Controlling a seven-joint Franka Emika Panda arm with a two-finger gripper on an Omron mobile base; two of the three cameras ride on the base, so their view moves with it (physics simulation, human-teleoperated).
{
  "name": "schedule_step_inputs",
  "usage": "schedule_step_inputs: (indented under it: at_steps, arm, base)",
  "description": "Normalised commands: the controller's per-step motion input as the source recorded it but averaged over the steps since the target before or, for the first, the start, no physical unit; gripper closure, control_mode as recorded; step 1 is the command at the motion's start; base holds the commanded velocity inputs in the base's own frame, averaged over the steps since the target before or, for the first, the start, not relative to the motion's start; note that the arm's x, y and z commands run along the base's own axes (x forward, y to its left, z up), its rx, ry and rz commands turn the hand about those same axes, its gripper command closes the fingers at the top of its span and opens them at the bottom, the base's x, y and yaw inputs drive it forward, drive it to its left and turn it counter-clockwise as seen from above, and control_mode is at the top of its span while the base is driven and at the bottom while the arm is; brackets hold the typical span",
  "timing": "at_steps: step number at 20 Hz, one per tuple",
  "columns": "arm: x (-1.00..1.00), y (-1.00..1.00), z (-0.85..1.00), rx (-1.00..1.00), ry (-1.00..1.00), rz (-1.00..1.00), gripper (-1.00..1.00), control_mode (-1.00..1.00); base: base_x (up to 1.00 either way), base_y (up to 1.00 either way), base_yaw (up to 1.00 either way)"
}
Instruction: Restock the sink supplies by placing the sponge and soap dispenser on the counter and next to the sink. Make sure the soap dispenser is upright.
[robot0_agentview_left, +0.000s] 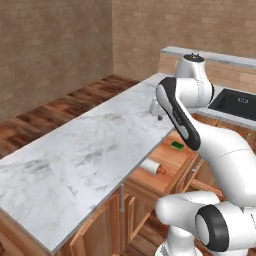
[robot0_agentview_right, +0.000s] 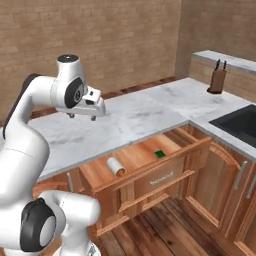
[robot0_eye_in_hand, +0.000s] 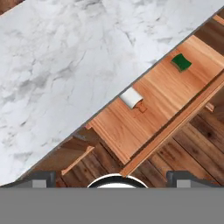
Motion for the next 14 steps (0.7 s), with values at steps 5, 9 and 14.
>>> schedule_step_inputs:
  at_steps: [5, 9, 14]
  arm:
    - [0.00, 0.00, 0.00, 0.00, 0.00, 0.00, -1.00, 1.00]
    - [0.00, 0.00, 0.00, 0.00, 0.00, 0.00, -1.00, 1.00]
    - [0.00, 0.00, 0.00, 0.00, 0.00, 0.00, -1.00, 1.00]
  base:
    - [0.02, -0.74, -0.05]
    - [0.06, -0.34, 0.01]
    - [0.00, -1.00, 0.04]
